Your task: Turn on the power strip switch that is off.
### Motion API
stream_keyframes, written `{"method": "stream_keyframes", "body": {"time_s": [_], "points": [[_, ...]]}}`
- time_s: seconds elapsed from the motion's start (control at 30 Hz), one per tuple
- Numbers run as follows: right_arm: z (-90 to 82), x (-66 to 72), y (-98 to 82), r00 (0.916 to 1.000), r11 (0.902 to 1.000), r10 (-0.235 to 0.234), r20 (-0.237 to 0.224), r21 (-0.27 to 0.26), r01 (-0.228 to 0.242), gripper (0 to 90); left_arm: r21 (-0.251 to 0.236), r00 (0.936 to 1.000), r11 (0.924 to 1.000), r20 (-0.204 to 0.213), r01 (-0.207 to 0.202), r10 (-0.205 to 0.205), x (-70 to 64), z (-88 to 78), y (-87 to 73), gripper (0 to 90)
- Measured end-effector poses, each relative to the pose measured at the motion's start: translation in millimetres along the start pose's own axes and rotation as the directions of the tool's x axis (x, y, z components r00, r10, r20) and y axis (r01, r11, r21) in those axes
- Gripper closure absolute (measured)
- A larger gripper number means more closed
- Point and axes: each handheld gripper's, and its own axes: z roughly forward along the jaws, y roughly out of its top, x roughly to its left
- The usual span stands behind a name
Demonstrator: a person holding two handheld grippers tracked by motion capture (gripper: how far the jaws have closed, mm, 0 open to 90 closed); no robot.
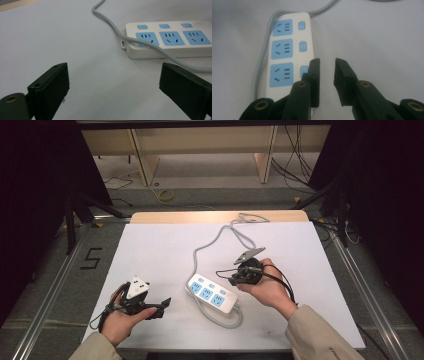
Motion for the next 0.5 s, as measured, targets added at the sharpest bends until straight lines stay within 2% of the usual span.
{"method": "stream_keyframes", "body": {"time_s": [0.5], "points": [[-15.0, -10.4, -15.9, 0.9986, 0.9978, 0.048, 0.022, -0.047, -0.047, 69.7, 0.001, 1.0, 1.0, 0.0, 0.001, -0.001, 0.1, -0.1, 0.1, 8.9]]}}
